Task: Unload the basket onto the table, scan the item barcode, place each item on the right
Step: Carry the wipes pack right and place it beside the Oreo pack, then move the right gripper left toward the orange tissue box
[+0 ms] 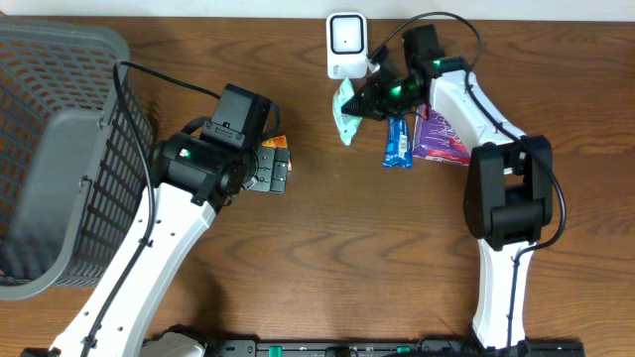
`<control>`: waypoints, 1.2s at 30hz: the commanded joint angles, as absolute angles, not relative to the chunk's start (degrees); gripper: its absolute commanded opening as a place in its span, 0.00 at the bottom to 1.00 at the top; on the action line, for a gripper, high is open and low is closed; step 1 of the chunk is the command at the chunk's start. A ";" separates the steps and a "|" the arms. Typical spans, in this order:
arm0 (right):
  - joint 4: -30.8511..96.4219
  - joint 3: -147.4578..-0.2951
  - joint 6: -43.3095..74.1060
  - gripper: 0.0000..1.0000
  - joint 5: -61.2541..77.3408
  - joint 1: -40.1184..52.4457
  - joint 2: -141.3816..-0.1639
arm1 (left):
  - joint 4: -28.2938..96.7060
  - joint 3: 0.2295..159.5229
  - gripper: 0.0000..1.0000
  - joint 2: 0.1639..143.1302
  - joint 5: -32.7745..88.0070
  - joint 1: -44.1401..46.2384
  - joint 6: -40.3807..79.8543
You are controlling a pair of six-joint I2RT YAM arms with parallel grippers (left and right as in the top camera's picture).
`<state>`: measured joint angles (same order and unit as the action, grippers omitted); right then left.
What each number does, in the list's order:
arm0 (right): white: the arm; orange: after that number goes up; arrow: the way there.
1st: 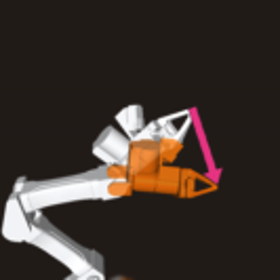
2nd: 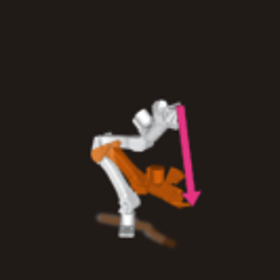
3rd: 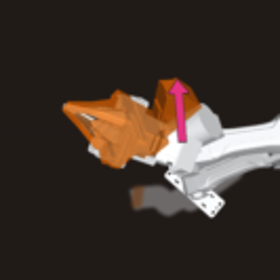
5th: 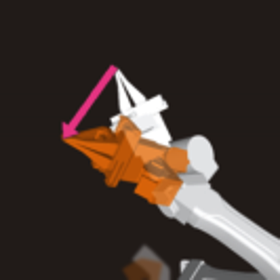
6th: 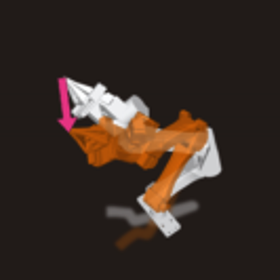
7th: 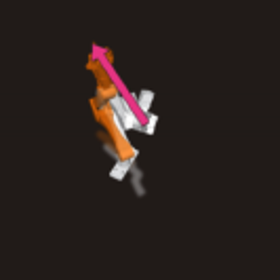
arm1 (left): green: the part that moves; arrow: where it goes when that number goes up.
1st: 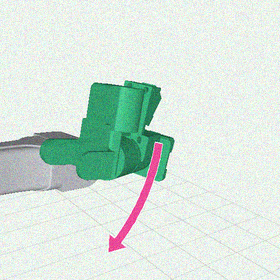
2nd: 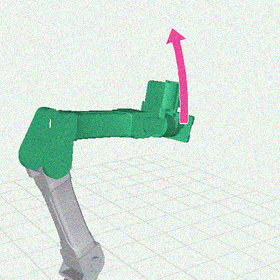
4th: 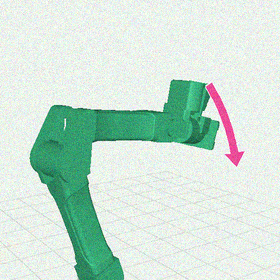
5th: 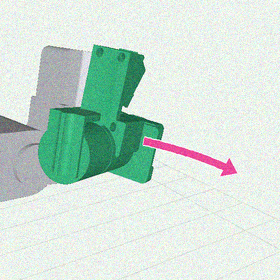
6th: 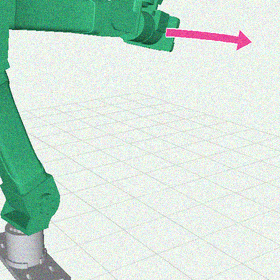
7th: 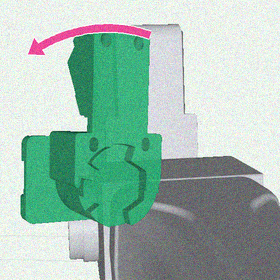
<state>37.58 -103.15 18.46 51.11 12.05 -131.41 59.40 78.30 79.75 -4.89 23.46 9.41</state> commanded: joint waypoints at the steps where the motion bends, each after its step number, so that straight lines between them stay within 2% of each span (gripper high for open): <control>1: 31.64 -97.21 26.96 0.05 58.39 12.95 -131.37 | 59.53 78.19 0.98 79.94 -5.41 23.44 10.17; 3: 28.84 -94.54 30.74 0.07 54.83 12.73 -131.37 | 59.53 78.19 0.98 79.94 -5.41 23.44 10.17; 6: 30.92 -93.06 30.83 0.20 44.31 12.36 -131.37 | 59.53 78.19 0.98 79.94 -5.41 23.44 10.17; 9: 34.00 -93.69 29.39 0.35 39.24 12.12 -130.80 | 59.53 78.19 0.98 79.94 -5.41 23.44 10.17; 10: 36.32 -94.94 27.64 0.46 38.11 11.60 -129.78 | 59.53 78.19 0.98 79.94 -5.41 23.44 10.17; 11: 37.95 -95.81 27.00 0.49 36.82 11.31 -129.16 | 59.53 78.19 0.98 79.94 -5.41 23.44 10.17; 16: 47.40 -101.67 23.59 0.51 27.88 11.27 -124.31 | 59.53 78.19 0.98 79.94 -5.41 23.44 10.17; 23: 50.63 -103.37 21.17 0.42 22.35 14.00 -119.09 | 59.53 78.19 0.98 79.94 -5.41 23.44 10.17; 27: 50.72 -103.28 21.12 0.24 20.05 16.67 -119.98 | 59.53 78.19 0.98 79.94 -5.41 23.44 10.17; 30: 51.29 -103.26 21.17 0.09 13.39 19.81 -122.39 | 59.53 78.19 0.98 79.94 -5.41 23.44 10.17; 36: 50.98 -103.22 21.43 0.01 6.57 23.46 -127.66 | 59.53 78.19 0.98 79.94 -5.41 23.44 10.17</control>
